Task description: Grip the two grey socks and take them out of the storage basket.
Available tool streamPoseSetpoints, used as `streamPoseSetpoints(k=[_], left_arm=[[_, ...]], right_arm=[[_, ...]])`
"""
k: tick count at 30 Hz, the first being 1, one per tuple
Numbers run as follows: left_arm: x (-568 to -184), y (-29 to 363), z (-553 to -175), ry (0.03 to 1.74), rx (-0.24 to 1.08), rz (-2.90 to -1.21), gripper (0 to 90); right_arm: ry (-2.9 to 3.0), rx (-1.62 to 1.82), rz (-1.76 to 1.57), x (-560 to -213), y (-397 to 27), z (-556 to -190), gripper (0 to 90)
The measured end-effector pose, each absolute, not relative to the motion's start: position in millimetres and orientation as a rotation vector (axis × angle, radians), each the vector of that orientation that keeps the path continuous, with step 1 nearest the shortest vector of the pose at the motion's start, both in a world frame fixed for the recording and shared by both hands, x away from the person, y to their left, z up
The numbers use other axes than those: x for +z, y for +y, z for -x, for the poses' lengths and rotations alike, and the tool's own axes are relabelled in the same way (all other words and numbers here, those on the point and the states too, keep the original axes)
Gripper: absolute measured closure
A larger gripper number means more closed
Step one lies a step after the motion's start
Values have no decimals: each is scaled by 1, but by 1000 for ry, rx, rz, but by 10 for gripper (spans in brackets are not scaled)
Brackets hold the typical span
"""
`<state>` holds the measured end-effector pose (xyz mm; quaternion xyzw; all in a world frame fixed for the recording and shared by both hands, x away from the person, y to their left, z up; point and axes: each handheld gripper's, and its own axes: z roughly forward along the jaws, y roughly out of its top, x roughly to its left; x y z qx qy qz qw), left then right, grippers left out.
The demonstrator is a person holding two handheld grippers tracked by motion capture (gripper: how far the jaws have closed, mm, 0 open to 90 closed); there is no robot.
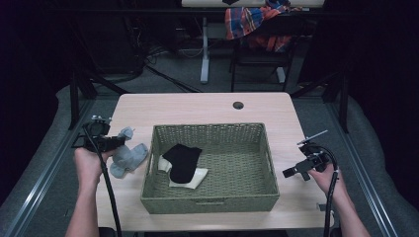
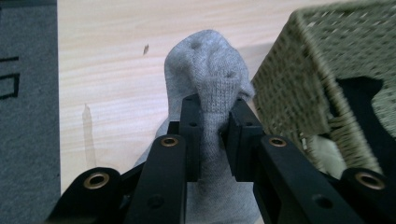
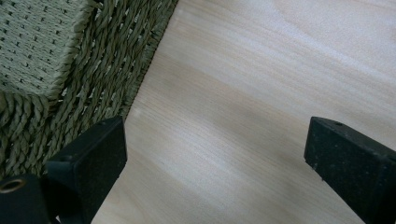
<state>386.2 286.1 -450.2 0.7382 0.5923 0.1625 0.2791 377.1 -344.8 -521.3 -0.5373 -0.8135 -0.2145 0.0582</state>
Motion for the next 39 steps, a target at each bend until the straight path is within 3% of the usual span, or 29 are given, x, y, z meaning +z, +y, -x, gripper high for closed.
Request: streamPoseSetpoints(k=[21,26,31,34,39], left_arm=[[-510,288,-407,1719,280,-2122,750],[-510,289,-409,1760,286,-2128,524],[-496,291,-403,1789,365,-2105,116],[-479,293,-396,1772,417,-2068,23],[-462,294,-388,1735,462,-2016,2]], right_arm=[[-2453,-670,1650,-522,-343,-376,57],[-2446,-680,1661,-522,-343,-376,57],[-2478,-632,1614,-520,-345,-377,57],[-2470,-646,1624,-520,-345,-377,57],[-2467,-649,1618,-521,-345,-377,57]])
